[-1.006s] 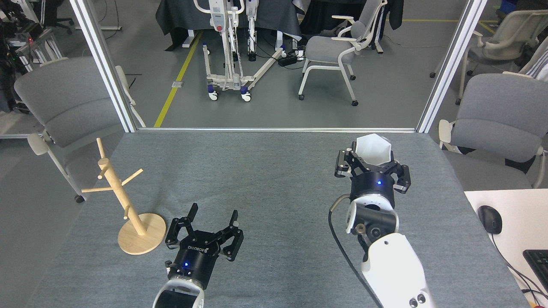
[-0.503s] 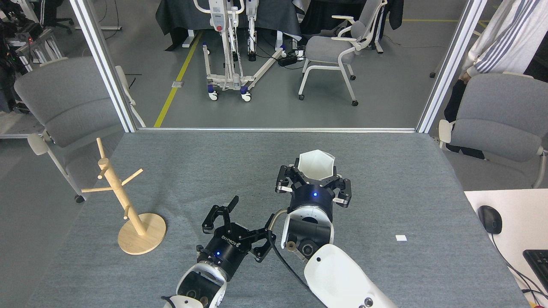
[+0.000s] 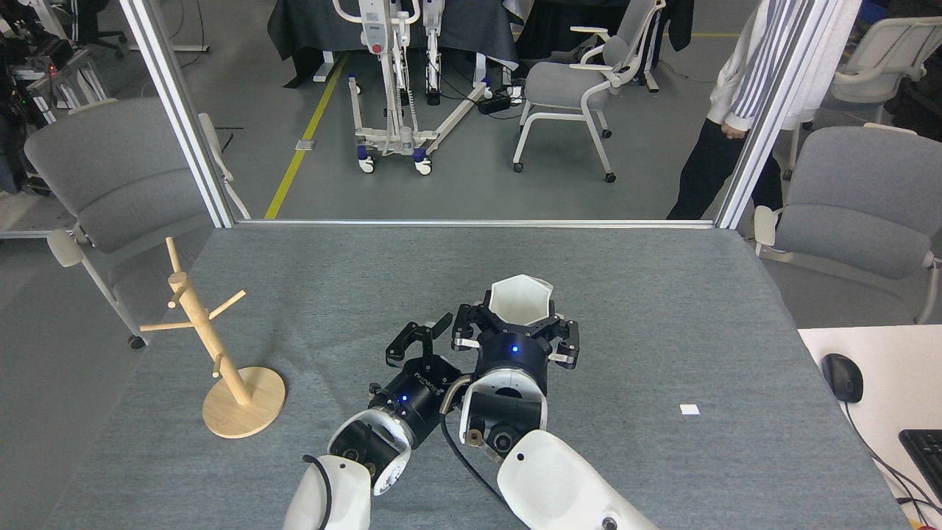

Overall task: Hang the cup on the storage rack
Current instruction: 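Grasp the cup with the left gripper beneath the right gripper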

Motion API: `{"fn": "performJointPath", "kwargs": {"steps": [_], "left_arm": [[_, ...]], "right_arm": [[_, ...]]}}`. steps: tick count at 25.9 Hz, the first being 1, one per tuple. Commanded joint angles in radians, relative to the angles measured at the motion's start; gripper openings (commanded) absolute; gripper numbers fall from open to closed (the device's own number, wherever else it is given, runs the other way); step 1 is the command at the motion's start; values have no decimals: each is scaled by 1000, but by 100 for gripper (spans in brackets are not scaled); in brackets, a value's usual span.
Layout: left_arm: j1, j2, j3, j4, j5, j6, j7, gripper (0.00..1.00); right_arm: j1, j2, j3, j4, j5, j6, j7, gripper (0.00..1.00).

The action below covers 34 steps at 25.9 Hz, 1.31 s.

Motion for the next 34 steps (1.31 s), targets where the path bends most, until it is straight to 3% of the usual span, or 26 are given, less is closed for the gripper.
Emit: {"fn": "performJointPath", "kwargs": {"steps": [1,5,13,20,23,27,31,32,34], "left_arm": [[-40,-12,-2,56,6,-56,1,99],[-58,-12,-22,66,10,-114,1,99],[-126,-14,-34,138,47,-100,-2,99],[-130,-14,-37,152,85,-85,-2,96],[-143,-14,-39,157,84,-77,-3,72],[-141,-8,-36,154,82,-116,-25,0],[-141,-8,-34,162,82,-123,-37,0],[-141,-8,-34,163,82,-123,-38,0],[-141,-8,-34,165,82,-122,-40,0]], "right_arm": [[0,1,1,1,-3,-5,-4,32],[1,13,1,1,-3,-6,-4,32],[3,14,2,8,-6,-5,-4,32],[12,51,13,11,-6,6,-6,32],[15,67,14,15,-4,7,-6,31],[27,96,14,31,-1,6,-11,31],[30,108,11,46,2,-5,-11,36],[30,108,10,46,2,-6,-11,45],[29,108,5,51,2,-6,-12,79]]}}
